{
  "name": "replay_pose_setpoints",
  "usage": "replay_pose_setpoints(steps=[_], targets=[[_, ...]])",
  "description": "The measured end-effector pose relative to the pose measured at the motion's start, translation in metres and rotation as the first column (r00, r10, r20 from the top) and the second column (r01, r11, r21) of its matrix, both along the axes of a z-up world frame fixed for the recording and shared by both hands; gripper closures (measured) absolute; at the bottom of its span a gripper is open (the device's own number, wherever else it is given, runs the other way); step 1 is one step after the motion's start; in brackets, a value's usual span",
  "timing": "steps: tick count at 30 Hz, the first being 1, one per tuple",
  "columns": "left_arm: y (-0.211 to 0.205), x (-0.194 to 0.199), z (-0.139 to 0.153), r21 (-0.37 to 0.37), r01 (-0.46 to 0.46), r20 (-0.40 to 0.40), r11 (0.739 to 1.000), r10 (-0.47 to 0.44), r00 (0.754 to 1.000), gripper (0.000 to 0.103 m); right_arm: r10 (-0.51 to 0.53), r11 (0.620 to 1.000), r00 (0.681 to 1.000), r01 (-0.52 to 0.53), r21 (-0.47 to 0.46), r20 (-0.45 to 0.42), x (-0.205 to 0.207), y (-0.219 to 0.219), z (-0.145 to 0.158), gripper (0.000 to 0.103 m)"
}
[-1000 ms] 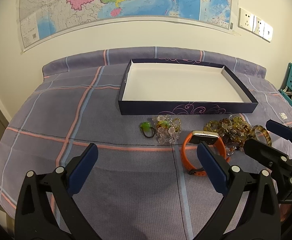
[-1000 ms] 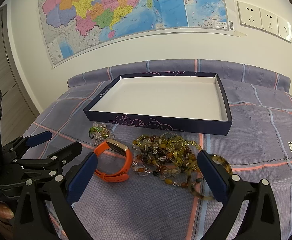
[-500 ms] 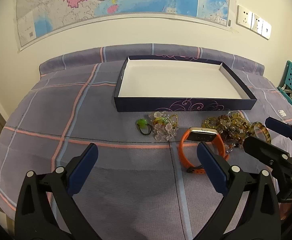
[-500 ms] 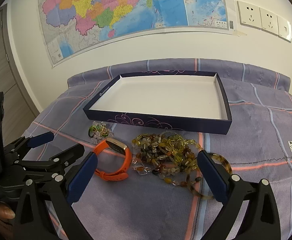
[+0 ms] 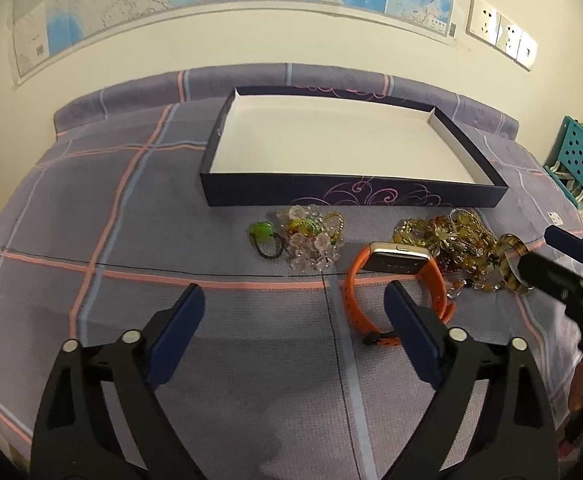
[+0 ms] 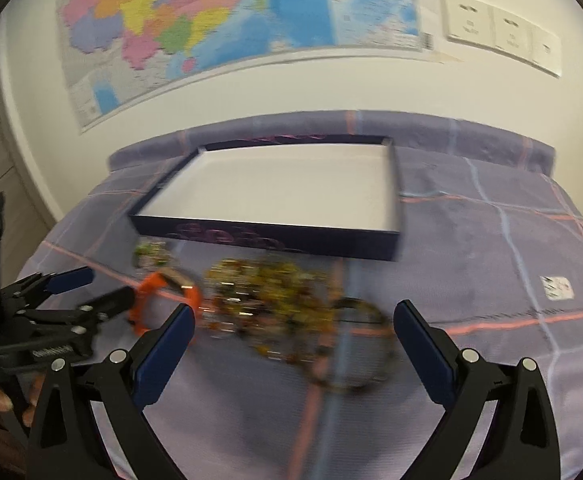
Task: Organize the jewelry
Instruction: 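Grasp the orange smartwatch with the left tool while the right tool grasps the tortoiseshell bangle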
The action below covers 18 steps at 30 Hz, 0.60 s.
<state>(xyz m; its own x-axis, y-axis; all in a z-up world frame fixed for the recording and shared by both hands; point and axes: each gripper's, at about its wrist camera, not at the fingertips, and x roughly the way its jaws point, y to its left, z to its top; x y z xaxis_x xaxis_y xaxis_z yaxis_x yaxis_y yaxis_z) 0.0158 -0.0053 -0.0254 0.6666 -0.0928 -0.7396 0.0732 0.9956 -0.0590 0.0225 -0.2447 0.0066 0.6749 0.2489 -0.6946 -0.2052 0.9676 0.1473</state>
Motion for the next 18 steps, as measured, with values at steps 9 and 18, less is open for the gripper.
replay_pose_setpoints(steps=[9, 18], targets=[[-0.011, 0.006, -0.006, -0.032, 0.081, -0.034, 0.996, -0.083, 0.996, 0.031, -0.042, 0.999, 0.994, 0.042, -0.002, -0.1, 0.016, -0.041, -0.018, 0.043], [-0.022, 0.012, -0.012, -0.039, 0.133, -0.058, 0.99, -0.135, 0.989, 0.052, -0.006, 0.998, 0.992, -0.003, -0.069, -0.128, 0.024, -0.035, -0.024, 0.07]])
